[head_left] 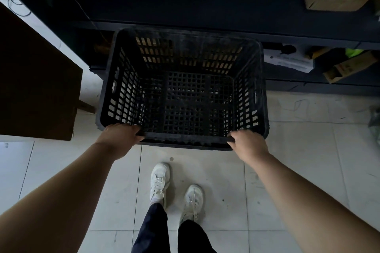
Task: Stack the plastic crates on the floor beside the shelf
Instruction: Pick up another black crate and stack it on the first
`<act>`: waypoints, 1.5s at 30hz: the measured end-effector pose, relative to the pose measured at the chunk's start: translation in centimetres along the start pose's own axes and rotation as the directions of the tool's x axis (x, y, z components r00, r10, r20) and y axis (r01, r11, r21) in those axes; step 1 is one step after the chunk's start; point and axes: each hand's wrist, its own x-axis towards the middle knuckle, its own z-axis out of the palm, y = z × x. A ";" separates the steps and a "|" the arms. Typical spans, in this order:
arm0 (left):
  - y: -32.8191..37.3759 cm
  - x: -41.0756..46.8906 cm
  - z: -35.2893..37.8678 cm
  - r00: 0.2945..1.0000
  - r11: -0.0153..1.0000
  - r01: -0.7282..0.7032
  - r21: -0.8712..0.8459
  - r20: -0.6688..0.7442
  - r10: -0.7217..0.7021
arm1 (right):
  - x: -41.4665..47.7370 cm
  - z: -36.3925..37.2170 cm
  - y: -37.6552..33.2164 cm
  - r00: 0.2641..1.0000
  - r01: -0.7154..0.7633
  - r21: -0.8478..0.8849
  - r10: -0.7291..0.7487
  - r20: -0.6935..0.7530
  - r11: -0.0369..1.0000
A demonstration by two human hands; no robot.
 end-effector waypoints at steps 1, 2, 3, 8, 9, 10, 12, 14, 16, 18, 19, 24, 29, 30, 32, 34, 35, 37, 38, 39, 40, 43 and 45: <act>-0.2 -0.2 0.3 0.999 0.999 0.000 -0.032 -0.036 -0.002 | 0.1 0.1 0.1 1.000 0.002 0.009 -0.002 -0.008 1.000; -0.4 -0.5 0.6 0.997 0.998 -0.001 -0.069 -0.081 -0.005 | 0.0 0.2 0.2 1.000 0.000 0.038 0.001 -0.019 0.999; -0.4 -0.8 0.9 0.991 0.994 -0.006 -0.113 -0.134 -0.009 | -0.2 0.2 0.3 0.999 0.001 0.080 0.002 -0.043 0.997; 0.6 -1.8 0.5 0.930 0.902 0.124 -0.413 -0.268 -0.251 | -1.7 -0.2 0.3 0.992 0.024 0.347 0.020 -0.124 0.937; 0.6 -1.9 0.4 0.913 0.888 0.159 -0.431 -0.278 -0.298 | -2.0 -0.5 0.3 0.984 0.025 0.375 0.042 -0.170 0.927; 0.7 -2.1 0.1 0.897 0.874 0.187 -0.449 -0.285 -0.339 | -2.2 -0.6 0.4 0.968 0.023 0.369 0.071 -0.240 0.929; 0.5 -2.4 -0.3 0.861 0.829 0.233 -0.509 -0.288 -0.419 | -2.3 -0.7 0.7 0.913 -0.067 0.348 0.198 -0.357 0.935; 0.4 -2.4 -0.6 0.828 0.746 0.285 -0.602 -0.237 -0.508 | -2.1 -0.6 0.8 0.877 -0.208 0.416 0.357 -0.322 0.885; 0.4 -2.2 -0.8 0.796 0.600 0.360 -0.714 -0.100 -0.597 | -2.0 -0.6 0.4 0.852 -0.290 0.497 0.457 -0.255 0.818; 0.1 -1.7 -0.4 0.769 0.488 0.396 -0.778 -0.010 -0.639 | -1.7 -0.7 -0.3 0.795 -0.357 0.642 0.581 -0.173 0.679; -0.2 -1.5 -0.1 0.763 0.449 0.391 -0.803 0.010 -0.646 | -1.6 -0.9 -0.6 0.756 -0.394 0.719 0.647 -0.101 0.572; -0.2 -0.6 1.3 0.736 -0.051 0.252 -0.966 0.226 -0.638 | -0.8 -0.1 -1.8 0.547 -0.428 0.892 0.744 0.383 -0.144; 2.6 -0.2 1.9 0.861 -0.438 0.154 -0.885 0.338 -0.380 | -0.9 -0.7 -3.9 0.664 -0.313 0.688 0.367 0.652 -0.655; 3.0 -0.1 1.8 0.867 -0.482 0.143 -0.864 0.344 -0.360 | -0.8 -0.6 -4.2 0.679 -0.282 0.671 0.351 0.645 -0.686; 3.2 0.2 1.7 0.852 -0.549 0.133 -0.825 0.379 -0.362 | -0.7 -0.8 -4.5 0.689 -0.229 0.656 0.356 0.631 -0.719; 3.3 0.3 1.6 0.833 -0.578 0.148 -0.803 0.415 -0.365 | -0.7 -1.1 -4.5 0.688 -0.206 0.654 0.367 0.626 -0.728; 3.3 0.3 1.4 0.832 -0.584 0.150 -0.798 0.421 -0.361 | -0.8 -1.4 -4.6 0.690 -0.199 0.657 0.372 0.621 -0.727; 3.5 0.1 0.8 0.835 -0.595 0.140 -0.792 0.417 -0.359 | -0.9 -2.0 -4.7 0.695 -0.183 0.662 0.381 0.610 -0.727; 3.5 0.0 0.5 0.834 -0.597 0.132 -0.791 0.414 -0.364 | -1.0 -2.3 -4.8 0.694 -0.175 0.662 0.385 0.608 -0.729; 3.5 -0.1 0.3 0.831 -0.597 0.127 -0.792 0.413 -0.372 | -1.2 -2.4 -4.8 0.691 -0.170 0.663 0.391 0.608 -0.729; 3.5 -0.3 0.3 0.829 -0.598 0.125 -0.792 0.414 -0.375 | -1.5 -2.6 -4.9 0.691 -0.165 0.664 0.395 0.606 -0.730; 3.7 -1.3 0.7 0.831 -0.596 0.131 -0.792 0.416 -0.370 | -2.4 -2.5 -4.9 0.693 -0.158 0.657 0.391 0.605 -0.737; 3.9 -1.8 0.8 0.835 -0.590 0.133 -0.796 0.411 -0.366 | -2.9 -2.4 -5.0 0.698 -0.157 0.657 0.388 0.602 -0.738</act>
